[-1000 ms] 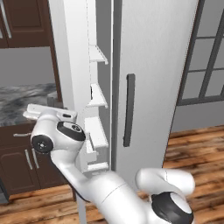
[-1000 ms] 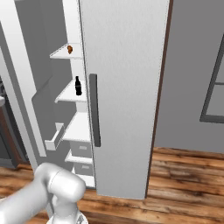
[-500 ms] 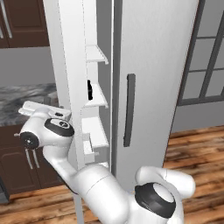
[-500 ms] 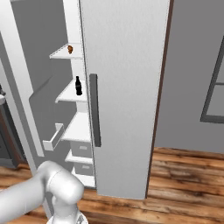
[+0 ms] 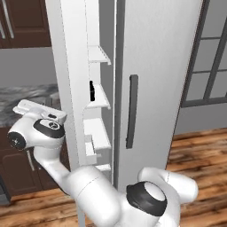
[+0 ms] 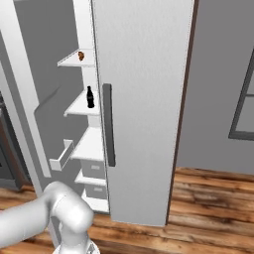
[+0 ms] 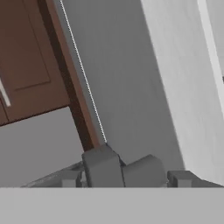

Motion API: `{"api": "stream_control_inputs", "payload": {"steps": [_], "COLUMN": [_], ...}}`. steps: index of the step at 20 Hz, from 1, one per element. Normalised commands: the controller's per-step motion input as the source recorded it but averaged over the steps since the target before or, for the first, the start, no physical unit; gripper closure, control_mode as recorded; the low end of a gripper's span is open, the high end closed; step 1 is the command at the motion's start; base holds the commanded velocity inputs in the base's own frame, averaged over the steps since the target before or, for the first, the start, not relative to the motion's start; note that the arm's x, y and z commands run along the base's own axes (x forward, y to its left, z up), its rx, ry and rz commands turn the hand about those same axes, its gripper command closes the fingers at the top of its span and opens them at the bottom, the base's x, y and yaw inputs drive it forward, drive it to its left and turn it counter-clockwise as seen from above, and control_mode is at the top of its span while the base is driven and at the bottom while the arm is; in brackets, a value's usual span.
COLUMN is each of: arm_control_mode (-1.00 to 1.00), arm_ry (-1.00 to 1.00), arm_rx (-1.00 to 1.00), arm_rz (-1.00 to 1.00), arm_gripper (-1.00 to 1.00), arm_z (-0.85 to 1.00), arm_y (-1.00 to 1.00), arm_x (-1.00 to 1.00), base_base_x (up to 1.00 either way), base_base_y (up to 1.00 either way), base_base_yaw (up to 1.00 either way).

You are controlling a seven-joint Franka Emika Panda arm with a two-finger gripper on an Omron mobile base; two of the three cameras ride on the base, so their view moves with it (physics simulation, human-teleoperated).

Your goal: There's a chicken drumstick in the fridge that needs to be moved to the freezer for freezing. Pick up the chicken drumstick from the fridge, place it on any shelf in the freezer, and close the fridge and freezer doors when done.

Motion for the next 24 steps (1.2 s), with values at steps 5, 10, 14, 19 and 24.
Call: {"api": "stream_control_inputs", "payload": {"steps": [5, 10, 14, 19, 24], "arm_control_mode": [-1.00, -1.00, -1.00, -1.00, -1.00], "arm_ry": [0.00, 0.00, 0.06, 0.18, 0.21], "arm_rx": [0.16, 0.18, 0.18, 0.15, 0.15], "arm_rz": [-0.13, -0.13, -0.15, -0.14, -0.13], "arm_gripper": [-1.00, -1.00, -1.00, -1.00, -1.00], "arm_z": [0.00, 0.00, 0.00, 0.06, 0.03], "arm_y": [-1.00, -1.00, -1.00, -1.00, -1.00], "arm_x": [0.58, 0.28, 0.22, 0.05, 0.14], "base_base_x": [0.00, 0.00, 0.00, 0.00, 0.00], "base_base_y": [0.00, 0.00, 0.00, 0.00, 0.00], "base_base_yaw": [0.00, 0.00, 0.00, 0.00, 0.00]}}
